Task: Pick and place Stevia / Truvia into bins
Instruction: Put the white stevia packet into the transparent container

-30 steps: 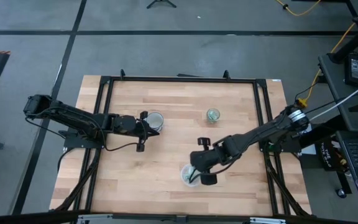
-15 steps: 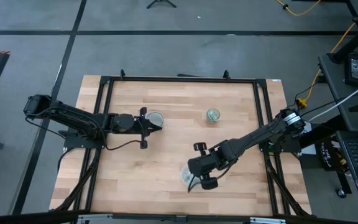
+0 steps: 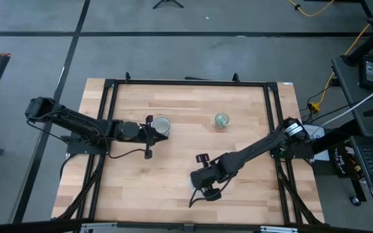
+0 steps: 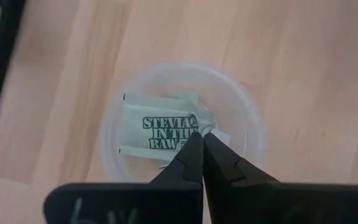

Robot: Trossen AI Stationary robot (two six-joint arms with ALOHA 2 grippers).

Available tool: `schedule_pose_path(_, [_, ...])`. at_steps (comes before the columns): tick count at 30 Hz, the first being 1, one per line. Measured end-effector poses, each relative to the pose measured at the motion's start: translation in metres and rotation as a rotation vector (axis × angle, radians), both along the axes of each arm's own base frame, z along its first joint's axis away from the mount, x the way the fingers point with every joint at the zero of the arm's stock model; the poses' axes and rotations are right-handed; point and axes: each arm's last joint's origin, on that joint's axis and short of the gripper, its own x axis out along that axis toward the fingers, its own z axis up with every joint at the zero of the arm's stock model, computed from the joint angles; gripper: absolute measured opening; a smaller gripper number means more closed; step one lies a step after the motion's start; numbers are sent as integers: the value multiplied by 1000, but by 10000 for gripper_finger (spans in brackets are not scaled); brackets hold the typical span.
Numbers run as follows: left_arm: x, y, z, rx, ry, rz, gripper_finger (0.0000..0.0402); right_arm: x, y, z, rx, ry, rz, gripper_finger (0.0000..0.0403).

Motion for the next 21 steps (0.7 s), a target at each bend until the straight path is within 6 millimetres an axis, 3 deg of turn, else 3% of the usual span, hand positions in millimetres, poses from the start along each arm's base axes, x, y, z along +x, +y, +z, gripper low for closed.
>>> schedule_pose_path(12, [0,-8,2,-3,-24,-38,4,5,2,-7,0,-20,-7,0])
schedule_pose_path(21, [0,-9,2,-2,-25,-42,5,9,4,-24,-27,17,-7,0])
